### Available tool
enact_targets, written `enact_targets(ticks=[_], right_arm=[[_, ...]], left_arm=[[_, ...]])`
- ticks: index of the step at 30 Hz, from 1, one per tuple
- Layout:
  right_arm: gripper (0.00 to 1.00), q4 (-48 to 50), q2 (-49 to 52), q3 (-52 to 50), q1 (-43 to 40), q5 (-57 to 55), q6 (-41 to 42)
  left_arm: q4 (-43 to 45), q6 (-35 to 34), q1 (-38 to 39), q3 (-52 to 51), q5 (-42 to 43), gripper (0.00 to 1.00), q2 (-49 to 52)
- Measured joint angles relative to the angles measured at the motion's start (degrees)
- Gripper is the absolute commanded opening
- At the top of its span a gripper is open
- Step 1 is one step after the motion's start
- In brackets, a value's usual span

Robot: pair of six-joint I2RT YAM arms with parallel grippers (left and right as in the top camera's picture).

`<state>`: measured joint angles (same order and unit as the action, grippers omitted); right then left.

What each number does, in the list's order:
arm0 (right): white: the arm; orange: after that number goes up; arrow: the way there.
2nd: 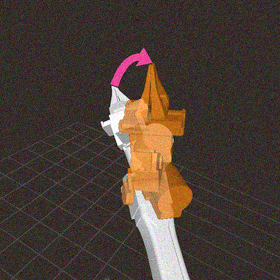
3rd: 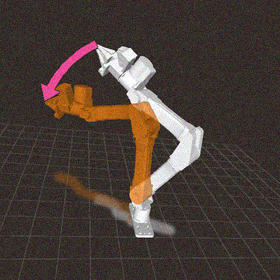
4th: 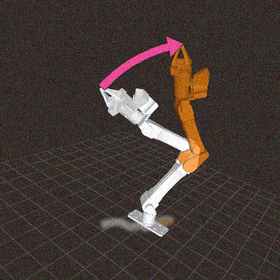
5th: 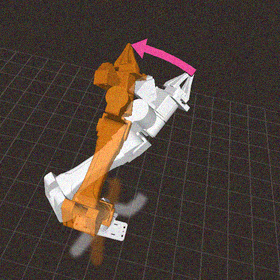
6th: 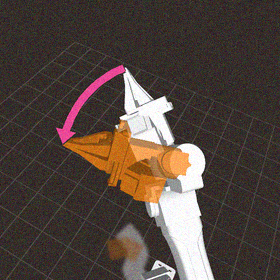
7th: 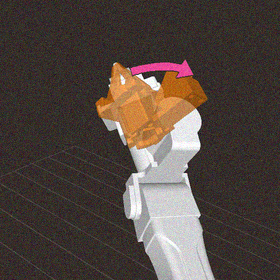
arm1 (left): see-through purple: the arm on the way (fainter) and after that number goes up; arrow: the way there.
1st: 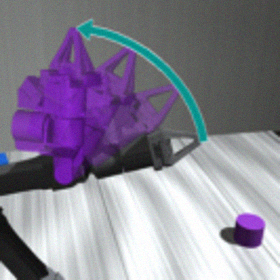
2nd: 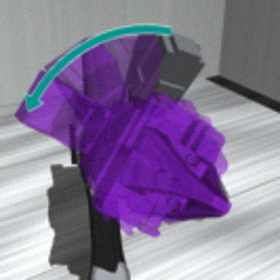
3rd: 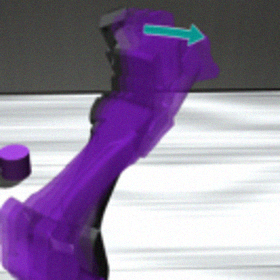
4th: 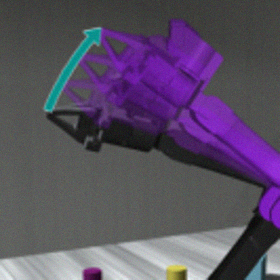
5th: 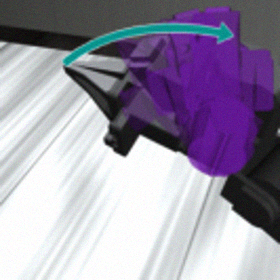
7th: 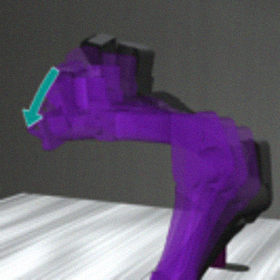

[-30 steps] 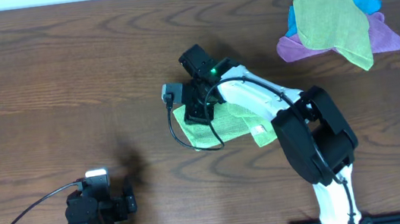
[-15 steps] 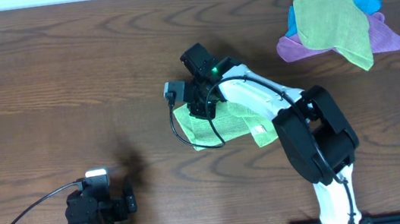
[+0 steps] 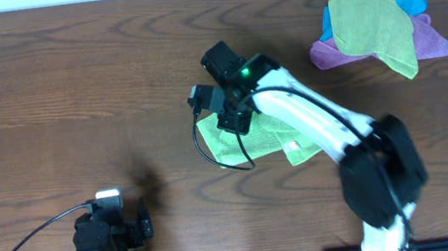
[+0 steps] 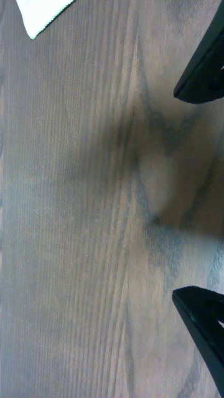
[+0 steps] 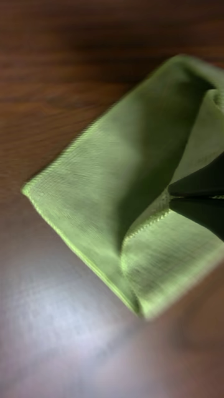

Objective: Fold the cloth
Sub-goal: 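Lower the right gripper and grasp a corner of the yellow-green cloth, then drag the cloth corner toward the front right with the right gripper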

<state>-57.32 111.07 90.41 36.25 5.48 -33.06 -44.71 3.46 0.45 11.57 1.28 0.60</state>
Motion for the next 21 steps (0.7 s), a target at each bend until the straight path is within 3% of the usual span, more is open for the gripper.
enact_targets(ticks=[12,21], right_arm=[[0.01,-27.56,-7.98,0.87,5.49,-9.66,18.03],[0.02,-33.99,-14.27,-6.19,7.45,-8.74,40.76]], left_arm=[[0.02,0.0,0.0,0.0,0.0,0.95,0.0],[0.0,0.0,0.0,0.0,0.0,0.95,-0.02]])
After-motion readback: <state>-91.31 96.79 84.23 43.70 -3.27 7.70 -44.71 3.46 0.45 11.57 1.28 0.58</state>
